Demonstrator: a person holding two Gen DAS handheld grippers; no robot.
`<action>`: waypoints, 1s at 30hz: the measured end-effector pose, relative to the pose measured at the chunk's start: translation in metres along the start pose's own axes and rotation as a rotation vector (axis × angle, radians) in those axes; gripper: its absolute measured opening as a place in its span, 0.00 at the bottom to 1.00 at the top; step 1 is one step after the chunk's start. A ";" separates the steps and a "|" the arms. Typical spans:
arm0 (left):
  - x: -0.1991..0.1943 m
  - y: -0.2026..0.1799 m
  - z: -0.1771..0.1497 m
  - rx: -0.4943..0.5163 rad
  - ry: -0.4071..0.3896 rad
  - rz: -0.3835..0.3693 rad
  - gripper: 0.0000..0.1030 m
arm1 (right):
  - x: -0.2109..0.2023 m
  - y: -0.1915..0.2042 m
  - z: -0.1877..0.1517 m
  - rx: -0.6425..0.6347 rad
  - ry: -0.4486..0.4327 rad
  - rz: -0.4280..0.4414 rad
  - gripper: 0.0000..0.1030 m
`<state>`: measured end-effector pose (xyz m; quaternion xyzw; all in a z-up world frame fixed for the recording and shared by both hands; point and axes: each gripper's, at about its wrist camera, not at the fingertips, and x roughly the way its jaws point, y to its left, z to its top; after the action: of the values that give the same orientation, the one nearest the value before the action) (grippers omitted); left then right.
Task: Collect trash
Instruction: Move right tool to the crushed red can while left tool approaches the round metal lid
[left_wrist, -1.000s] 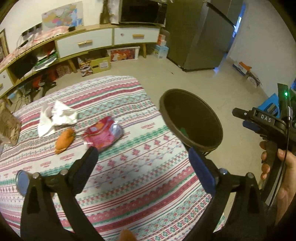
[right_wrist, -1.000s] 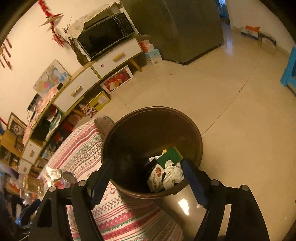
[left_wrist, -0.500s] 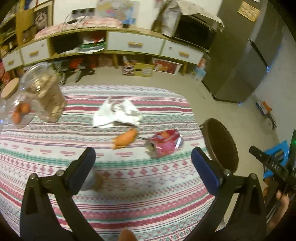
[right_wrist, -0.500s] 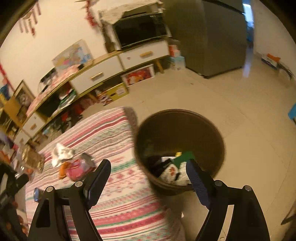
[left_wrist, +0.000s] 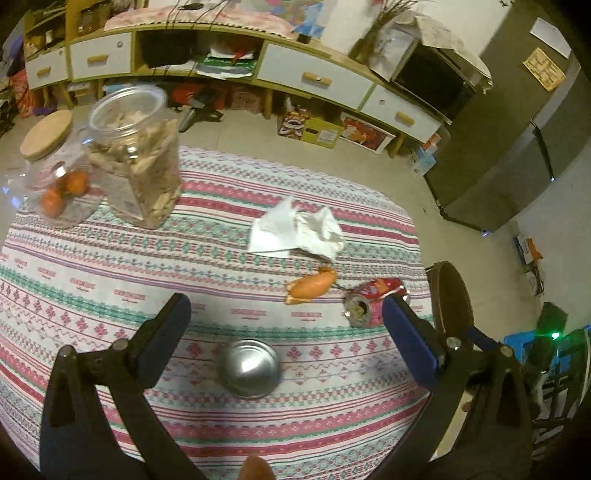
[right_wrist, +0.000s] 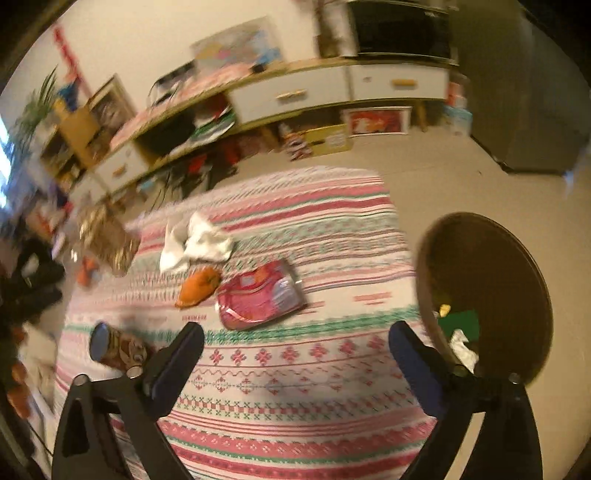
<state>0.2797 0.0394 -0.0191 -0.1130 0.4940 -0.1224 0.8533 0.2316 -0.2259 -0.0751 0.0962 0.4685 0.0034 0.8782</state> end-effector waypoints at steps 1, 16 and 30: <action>-0.001 0.004 0.001 -0.007 0.000 0.002 1.00 | 0.005 0.005 0.001 -0.014 0.005 -0.003 0.99; -0.002 0.018 -0.019 0.056 0.079 -0.017 1.00 | 0.074 0.037 0.006 -0.136 0.072 -0.088 0.99; 0.031 0.002 -0.049 0.227 0.191 0.067 0.98 | 0.064 0.023 0.003 -0.088 0.057 0.012 0.60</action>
<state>0.2520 0.0280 -0.0695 0.0131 0.5595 -0.1592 0.8133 0.2723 -0.1979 -0.1225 0.0600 0.4920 0.0321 0.8679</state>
